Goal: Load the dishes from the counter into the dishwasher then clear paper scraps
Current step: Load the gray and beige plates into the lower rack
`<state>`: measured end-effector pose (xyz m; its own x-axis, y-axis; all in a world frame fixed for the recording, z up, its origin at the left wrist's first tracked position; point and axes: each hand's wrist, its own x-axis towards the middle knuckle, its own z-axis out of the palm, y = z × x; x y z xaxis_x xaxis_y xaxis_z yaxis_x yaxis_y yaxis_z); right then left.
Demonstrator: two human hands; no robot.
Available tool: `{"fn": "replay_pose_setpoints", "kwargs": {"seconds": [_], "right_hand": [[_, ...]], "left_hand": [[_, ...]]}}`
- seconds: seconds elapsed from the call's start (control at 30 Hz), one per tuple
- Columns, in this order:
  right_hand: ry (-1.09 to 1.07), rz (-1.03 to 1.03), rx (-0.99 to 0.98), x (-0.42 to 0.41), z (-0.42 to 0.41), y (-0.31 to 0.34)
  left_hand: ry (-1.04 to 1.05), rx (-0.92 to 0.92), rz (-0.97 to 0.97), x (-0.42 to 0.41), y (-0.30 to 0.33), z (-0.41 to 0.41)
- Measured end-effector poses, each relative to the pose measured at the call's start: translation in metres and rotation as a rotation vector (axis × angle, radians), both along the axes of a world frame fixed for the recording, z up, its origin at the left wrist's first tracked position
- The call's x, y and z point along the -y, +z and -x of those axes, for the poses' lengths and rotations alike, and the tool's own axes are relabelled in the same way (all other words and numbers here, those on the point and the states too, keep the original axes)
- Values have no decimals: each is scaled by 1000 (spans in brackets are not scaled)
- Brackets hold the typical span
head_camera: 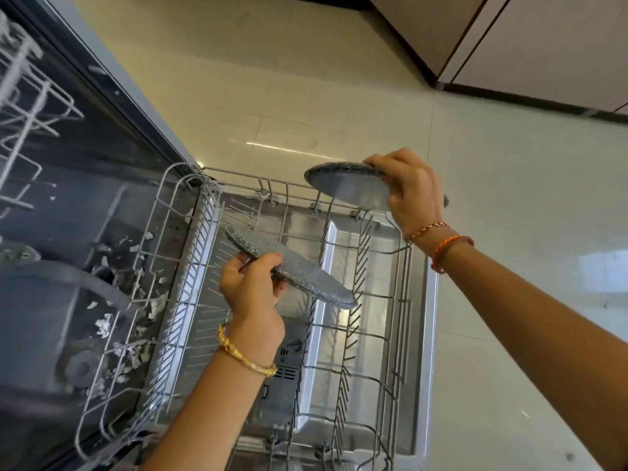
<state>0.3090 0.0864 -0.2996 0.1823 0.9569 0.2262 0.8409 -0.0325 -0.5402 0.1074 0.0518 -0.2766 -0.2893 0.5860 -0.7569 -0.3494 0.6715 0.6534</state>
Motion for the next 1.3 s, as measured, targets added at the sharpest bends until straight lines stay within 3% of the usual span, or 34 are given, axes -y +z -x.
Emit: {"fn": "replay_pose_setpoints", "kwargs": {"seconds": [0.17, 0.4, 0.83, 1.0, 1.17, 1.3], "right_hand": [[131, 224, 117, -9, 8, -22], [66, -70, 112, -13, 1, -14], [91, -46, 75, -8, -9, -32], [23, 109, 148, -10, -11, -34], [175, 600, 206, -16, -14, -36], [215, 817, 100, 0, -8, -38]], "left_hand": [[-8, 11, 4, -2, -2, -10], [2, 23, -2, -5, -4, -15], [21, 15, -19, -5, -2, -28], [7, 7, -15, -3, -3, -32], [0, 32, -16, -2, -1, -35], [17, 46, -12, -1, -1, -38]]}}
